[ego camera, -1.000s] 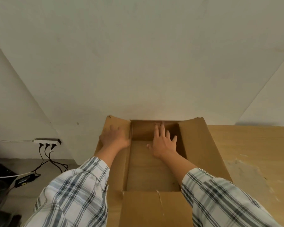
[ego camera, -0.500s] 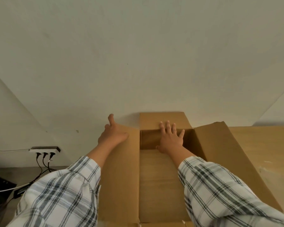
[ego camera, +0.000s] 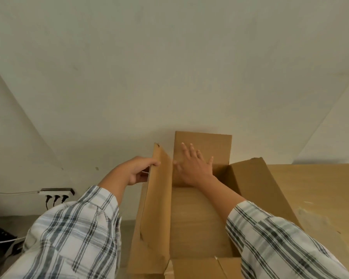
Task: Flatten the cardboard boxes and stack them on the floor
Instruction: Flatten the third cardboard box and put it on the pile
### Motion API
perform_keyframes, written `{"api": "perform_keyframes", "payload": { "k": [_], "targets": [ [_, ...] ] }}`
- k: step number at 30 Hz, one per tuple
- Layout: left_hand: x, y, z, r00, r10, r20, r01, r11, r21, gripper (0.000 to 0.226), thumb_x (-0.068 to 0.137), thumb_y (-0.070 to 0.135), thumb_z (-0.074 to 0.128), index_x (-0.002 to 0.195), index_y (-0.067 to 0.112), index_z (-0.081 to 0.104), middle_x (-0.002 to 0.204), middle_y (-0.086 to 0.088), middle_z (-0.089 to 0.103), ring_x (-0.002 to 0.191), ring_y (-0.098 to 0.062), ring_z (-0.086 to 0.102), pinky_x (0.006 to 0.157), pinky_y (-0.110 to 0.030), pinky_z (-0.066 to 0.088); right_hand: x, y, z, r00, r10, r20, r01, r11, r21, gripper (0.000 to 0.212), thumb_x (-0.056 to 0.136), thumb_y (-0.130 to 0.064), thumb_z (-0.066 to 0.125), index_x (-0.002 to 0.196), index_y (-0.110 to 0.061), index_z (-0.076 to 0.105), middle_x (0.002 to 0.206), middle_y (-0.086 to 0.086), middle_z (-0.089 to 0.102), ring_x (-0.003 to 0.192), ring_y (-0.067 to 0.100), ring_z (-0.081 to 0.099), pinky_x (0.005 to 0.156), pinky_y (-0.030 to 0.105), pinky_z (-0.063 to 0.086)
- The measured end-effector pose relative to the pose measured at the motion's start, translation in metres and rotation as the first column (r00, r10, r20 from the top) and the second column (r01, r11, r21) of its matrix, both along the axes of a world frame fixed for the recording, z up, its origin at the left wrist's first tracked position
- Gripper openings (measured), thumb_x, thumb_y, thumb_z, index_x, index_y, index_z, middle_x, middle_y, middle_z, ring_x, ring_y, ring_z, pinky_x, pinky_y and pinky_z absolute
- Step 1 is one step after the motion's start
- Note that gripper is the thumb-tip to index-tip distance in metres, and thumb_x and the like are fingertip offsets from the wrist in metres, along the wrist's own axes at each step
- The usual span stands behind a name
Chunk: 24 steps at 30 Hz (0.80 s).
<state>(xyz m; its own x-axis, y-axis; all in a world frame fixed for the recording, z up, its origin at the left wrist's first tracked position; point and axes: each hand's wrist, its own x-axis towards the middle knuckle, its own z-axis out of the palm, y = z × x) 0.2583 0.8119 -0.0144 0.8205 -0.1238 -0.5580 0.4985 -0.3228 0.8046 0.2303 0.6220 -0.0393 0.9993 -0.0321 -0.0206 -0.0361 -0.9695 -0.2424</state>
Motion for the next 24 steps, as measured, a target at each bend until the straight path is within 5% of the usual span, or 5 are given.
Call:
{"api": "perform_keyframes", "payload": {
  "k": [8,12,16,21,24],
  "targets": [
    [-0.033,-0.135,0.073,0.999,-0.045,0.022,0.048,0.985,-0.168,0.027,0.09,0.032,0.068,0.1,0.008,0.069,0.093,-0.012,0.07,0.08,-0.024,0.066,0.063,-0.033,0.056,-0.083,-0.057,0.108,0.995,0.089,0.038,-0.095,0.977,0.192,0.1,0.078,-0.071,0.04,0.153,-0.034,-0.016,0.142,0.008,0.05,0.118,0.033,0.056,0.094,0.056,0.047],
    [-0.066,-0.221,0.09,0.993,-0.091,0.082,0.108,0.962,-0.251,0.032,0.096,0.038,0.064,0.102,0.006,0.067,0.094,-0.01,0.066,0.079,-0.021,0.065,0.057,-0.027,0.055,-0.12,-0.123,0.128,0.997,0.032,-0.068,-0.028,0.998,0.063,0.101,0.087,-0.022,0.055,0.153,-0.025,-0.022,0.091,0.005,0.06,0.087,0.026,0.064,0.075,0.04,0.057],
    [-0.105,-0.305,0.075,0.976,-0.166,0.143,0.204,0.927,-0.316,0.045,0.094,0.049,0.062,0.113,0.009,0.069,0.113,-0.01,0.071,0.098,-0.024,0.069,0.074,-0.03,0.06,-0.157,-0.212,0.128,0.992,-0.121,0.027,0.123,0.989,-0.087,0.095,0.092,-0.006,0.052,0.154,-0.021,-0.018,0.115,0.017,0.062,0.099,0.033,0.065,0.082,0.042,0.057],
    [-0.147,-0.342,0.013,0.737,-0.595,0.321,0.224,0.663,0.714,0.072,0.087,0.065,0.057,0.15,0.039,0.035,0.162,-0.008,0.021,0.146,-0.036,0.021,0.116,-0.049,0.021,-0.212,-0.295,0.108,0.975,-0.221,0.005,0.221,0.969,-0.109,0.067,0.092,-0.004,0.05,0.152,-0.012,0.021,0.114,0.015,0.062,0.099,0.034,0.064,0.069,0.036,0.049],
    [-0.173,-0.353,-0.017,0.703,-0.687,0.184,0.245,0.477,0.844,0.08,0.086,0.077,0.042,0.155,0.047,0.015,0.168,-0.005,-0.001,0.152,-0.034,-0.003,0.116,-0.061,-0.002,-0.24,-0.321,0.086,0.963,-0.263,-0.063,0.257,0.962,-0.092,0.065,0.089,-0.003,0.048,0.15,-0.012,0.026,0.117,0.017,0.062,0.104,0.037,0.063,0.069,0.036,0.047]
  ]
}}
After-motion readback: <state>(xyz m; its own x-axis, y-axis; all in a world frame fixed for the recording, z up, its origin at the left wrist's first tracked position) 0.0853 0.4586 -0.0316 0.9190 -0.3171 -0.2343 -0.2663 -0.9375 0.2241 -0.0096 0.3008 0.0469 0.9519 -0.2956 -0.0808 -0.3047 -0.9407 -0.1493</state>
